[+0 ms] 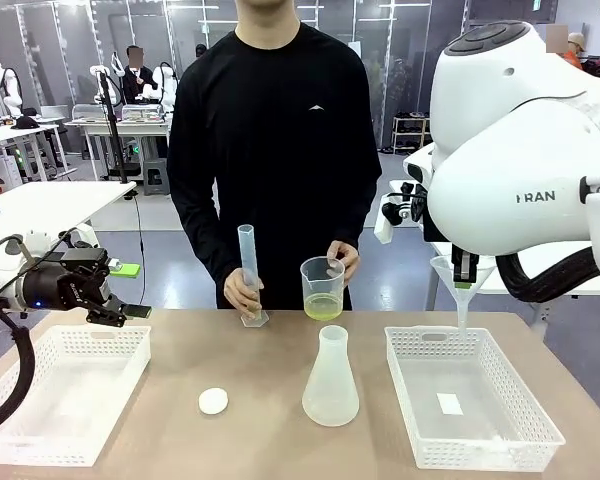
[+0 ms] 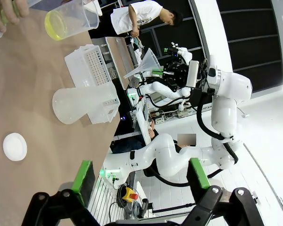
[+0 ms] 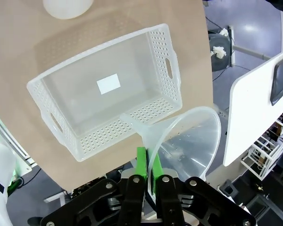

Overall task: Prepare the solutions needed for the experiment.
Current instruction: Pick up the Plastic Funnel and insert it into the Big flask.

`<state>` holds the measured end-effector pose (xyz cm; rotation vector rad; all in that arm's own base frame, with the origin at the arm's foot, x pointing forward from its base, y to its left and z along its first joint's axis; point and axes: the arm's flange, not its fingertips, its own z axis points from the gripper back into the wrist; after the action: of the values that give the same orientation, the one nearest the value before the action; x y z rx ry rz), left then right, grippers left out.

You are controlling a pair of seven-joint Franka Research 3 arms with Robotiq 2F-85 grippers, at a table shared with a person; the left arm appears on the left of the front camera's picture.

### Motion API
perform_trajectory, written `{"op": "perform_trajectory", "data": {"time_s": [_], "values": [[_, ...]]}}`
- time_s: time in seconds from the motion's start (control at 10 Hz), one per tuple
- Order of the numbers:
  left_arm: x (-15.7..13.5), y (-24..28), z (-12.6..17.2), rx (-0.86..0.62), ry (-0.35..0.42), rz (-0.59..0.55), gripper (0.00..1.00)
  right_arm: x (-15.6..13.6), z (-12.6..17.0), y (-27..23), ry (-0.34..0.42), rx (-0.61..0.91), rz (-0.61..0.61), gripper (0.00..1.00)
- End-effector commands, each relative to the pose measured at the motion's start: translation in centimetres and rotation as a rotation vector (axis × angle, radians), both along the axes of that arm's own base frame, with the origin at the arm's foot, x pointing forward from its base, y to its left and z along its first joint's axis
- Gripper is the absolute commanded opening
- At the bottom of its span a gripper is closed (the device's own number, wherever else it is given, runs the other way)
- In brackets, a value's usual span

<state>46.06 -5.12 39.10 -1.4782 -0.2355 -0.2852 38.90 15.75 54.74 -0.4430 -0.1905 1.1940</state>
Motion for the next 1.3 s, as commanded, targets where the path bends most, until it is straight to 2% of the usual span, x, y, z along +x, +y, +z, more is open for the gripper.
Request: {"op": "perform_trajectory", "data": {"time_s": [0.0, 0.1, 0.2, 0.4, 0.6, 0.8, 1.0, 1.2], "values": [[0.0, 0.1, 0.1, 0.001, -0.012, -0.012, 1.0, -0.1, 0.1, -0.2, -0.006, -0.015, 0.002, 0.0], [0.0, 0.1, 0.1, 0.001, -0.012, -0.012, 1.0, -0.1, 0.1, -0.2, -0.006, -0.015, 0.002, 0.0], [0.0, 0.1, 0.1, 0.001, -0.012, -0.012, 1.0, 0.0, 0.0, 0.0, 0.0, 0.0, 0.0, 0.04], [0.0, 0.1, 0.1, 0.001, -0.012, -0.012, 1.0, -1.8, 0.6, 3.2, -0.124, -0.037, 0.151, 0.04], [0.0, 0.1, 0.1, 0.001, -0.012, -0.012, 1.0, -3.3, 1.0, 5.8, -0.192, -0.003, 0.29, 0.04], [0.0, 0.1, 0.1, 0.001, -0.012, -0.012, 1.0, -4.4, 1.5, 8.4, -0.197, 0.052, 0.427, 0.04], [0.0, 0.1, 0.1, 0.001, -0.012, -0.012, 1.0, -4.9, 1.5, 10.6, -0.163, 0.057, 0.492, 0.04], [0.0, 0.1, 0.1, 0.001, -0.012, -0.012, 1.0, -5.3, 1.3, 11.6, -0.178, 0.073, 0.574, 0.04]]}}
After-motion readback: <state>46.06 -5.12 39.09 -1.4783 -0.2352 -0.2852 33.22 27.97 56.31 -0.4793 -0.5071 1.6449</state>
